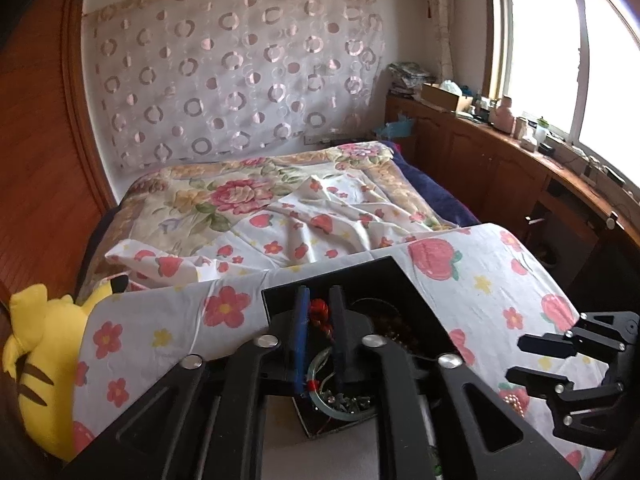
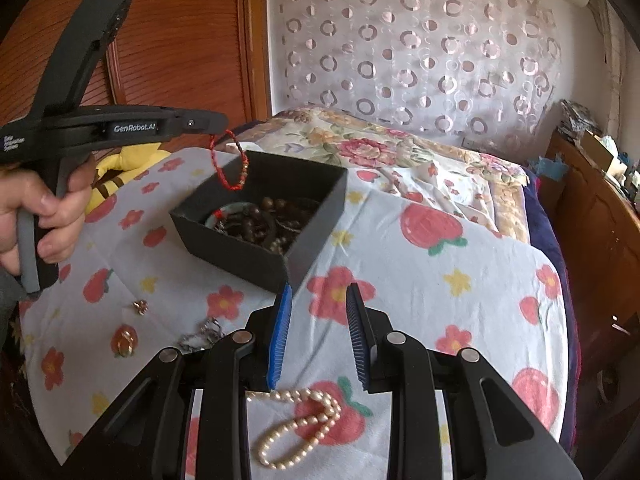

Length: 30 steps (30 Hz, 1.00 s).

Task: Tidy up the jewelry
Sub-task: 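Release the red bracelet into the black box with the left tool while the right drops the bead bracelet in, then move the open right tool over the pearl necklace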

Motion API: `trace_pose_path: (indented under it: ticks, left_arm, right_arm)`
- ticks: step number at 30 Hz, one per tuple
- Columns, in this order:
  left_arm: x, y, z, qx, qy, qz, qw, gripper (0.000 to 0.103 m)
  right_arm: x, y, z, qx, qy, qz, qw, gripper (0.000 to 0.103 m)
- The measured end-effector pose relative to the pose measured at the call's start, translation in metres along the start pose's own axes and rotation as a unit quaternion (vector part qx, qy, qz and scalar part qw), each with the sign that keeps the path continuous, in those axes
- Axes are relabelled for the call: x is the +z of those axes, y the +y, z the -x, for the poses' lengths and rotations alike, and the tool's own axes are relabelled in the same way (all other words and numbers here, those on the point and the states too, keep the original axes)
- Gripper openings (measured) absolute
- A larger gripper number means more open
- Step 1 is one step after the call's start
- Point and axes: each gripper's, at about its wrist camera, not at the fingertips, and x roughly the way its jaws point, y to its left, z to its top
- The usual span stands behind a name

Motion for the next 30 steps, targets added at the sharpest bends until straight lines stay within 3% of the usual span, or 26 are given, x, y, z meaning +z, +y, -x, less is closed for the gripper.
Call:
trace_pose_path:
  ticks: [2, 4, 8, 12, 16, 25, 30]
  left_arm:
    - [-0.002, 0.002, -0.002, -0.007, 0.002, 0.006, 1.0, 0.042]
    - [-0.007, 0.003, -0.002, -0.003, 0.005, 0.004, 1.0, 0.045]
    - [-0.018, 0.008, 0.005, 0.003, -0.002, 0.01, 0.9999, 0.076]
    - [-0.031, 0.011, 0.013, 0.014, -0.008, 0.007, 0.9998, 0.09]
    - [-0.049, 0.015, 0.027, 0.014, -0.018, 0.005, 0.9997, 0.095]
    - [-0.095, 0.02, 0.04, -0.02, -0.001, 0.008, 0.9998, 0.095]
    - [-0.115, 0.015, 0.041, -0.027, 0.012, 0.002, 0.9996, 0.095]
  right_arm:
    - [-0.005, -0.003, 0.001, -0.002, 0.0, -0.004, 1.0, 0.031]
    - [-0.008, -0.005, 0.002, -0.002, 0.0, -0.007, 1.0, 0.031]
    - [-0.016, -0.008, 0.005, 0.0, 0.0, -0.013, 1.0, 0.031]
    - [-0.026, -0.009, 0.006, 0.001, 0.006, -0.015, 1.0, 0.031]
    - [-0.038, -0.007, 0.007, 0.002, 0.017, -0.015, 1.0, 0.031]
    - [-0.06, 0.0, -0.005, -0.003, 0.058, 0.002, 0.998, 0.031]
    - [-0.06, 0.001, -0.011, -0.003, 0.065, 0.003, 0.998, 0.038]
